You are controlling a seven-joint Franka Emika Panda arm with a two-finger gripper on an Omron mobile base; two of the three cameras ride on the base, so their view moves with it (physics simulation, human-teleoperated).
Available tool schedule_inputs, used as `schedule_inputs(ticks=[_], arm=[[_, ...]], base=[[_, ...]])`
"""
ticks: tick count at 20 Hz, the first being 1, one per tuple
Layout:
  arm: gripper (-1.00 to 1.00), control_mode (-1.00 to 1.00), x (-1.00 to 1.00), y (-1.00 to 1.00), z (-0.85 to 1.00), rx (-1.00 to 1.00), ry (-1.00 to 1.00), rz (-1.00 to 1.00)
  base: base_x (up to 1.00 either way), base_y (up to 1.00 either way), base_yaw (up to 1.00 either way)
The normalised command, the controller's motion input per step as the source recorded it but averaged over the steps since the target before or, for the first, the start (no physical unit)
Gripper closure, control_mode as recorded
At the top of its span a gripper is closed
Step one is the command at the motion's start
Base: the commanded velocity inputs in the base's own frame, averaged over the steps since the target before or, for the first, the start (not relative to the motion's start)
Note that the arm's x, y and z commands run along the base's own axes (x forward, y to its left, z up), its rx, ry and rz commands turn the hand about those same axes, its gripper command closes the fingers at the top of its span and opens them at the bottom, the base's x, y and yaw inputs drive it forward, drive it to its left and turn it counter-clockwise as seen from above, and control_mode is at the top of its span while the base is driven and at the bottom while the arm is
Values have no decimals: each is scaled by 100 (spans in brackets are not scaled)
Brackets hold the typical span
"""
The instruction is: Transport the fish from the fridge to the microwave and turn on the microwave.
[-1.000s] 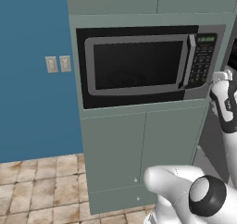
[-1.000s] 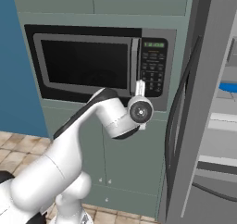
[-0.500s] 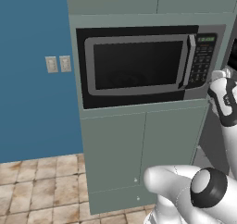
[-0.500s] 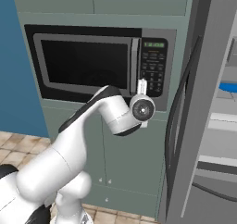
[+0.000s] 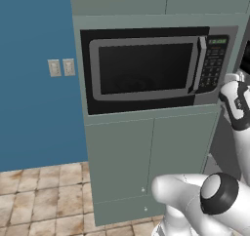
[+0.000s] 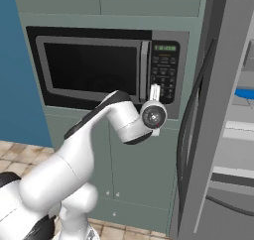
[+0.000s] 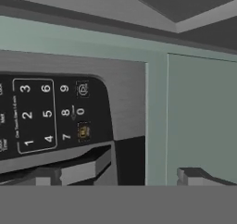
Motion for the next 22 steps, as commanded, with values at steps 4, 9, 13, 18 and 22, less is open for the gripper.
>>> schedule_inputs(ticks=[4, 9, 13, 18, 22], arm=[[-100, -100, 0, -1, 0, 0, 0, -9], [-100, -100, 0, 0, 0, 0, 0, -7], [-100, -100, 1, 0, 0, 0, 0, -6], [-100, -100, 1, -3, 0, 2, 0, 0], [-100, -100, 0, -7, 0, 8, 0, 0]], base=[[0, 0, 0], [0, 0, 0], [0, 0, 0], [0, 0, 0], [0, 0, 0]])
